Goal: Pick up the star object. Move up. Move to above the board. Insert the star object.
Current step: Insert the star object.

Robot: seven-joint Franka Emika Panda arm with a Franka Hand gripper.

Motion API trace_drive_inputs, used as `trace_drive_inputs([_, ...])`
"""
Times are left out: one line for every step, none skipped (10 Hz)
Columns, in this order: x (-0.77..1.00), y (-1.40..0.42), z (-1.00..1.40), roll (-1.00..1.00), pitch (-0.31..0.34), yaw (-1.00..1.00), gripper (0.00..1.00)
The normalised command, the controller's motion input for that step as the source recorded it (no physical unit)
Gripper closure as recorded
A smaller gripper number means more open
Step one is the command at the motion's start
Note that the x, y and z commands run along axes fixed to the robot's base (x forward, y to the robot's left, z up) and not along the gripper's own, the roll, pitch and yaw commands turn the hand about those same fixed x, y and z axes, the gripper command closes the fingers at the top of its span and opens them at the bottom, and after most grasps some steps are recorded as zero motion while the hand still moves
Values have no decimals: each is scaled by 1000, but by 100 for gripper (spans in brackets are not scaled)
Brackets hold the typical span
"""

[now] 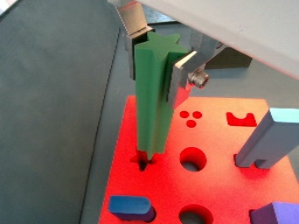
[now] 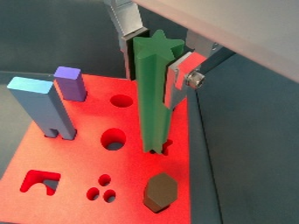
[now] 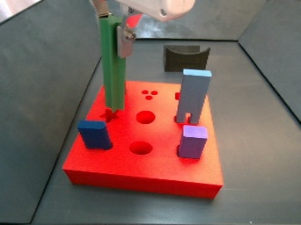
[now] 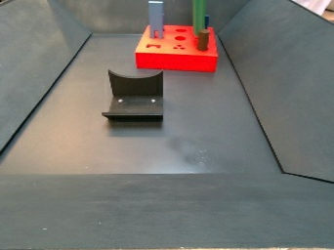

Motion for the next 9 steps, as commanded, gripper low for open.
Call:
trace_drive_inputs([14, -20, -6, 0, 0, 0, 100])
trace_drive_inputs([0, -29, -37, 0, 0, 0, 100])
trace_drive_inputs([17, -57, -103, 0, 0, 0, 100])
trace_drive_inputs([20, -71, -131, 0, 0, 0, 100])
trace_drive_inputs([9, -51, -157, 0, 0, 0, 100])
trace_drive_inputs([0, -51, -160, 0, 0, 0, 100])
trace_drive_inputs([0, -74, -137, 0, 0, 0, 100])
trace_drive_inputs([0, -37, -114, 0, 0, 0, 100])
trace_drive_inputs([0, -26, -91, 0, 0, 0, 100])
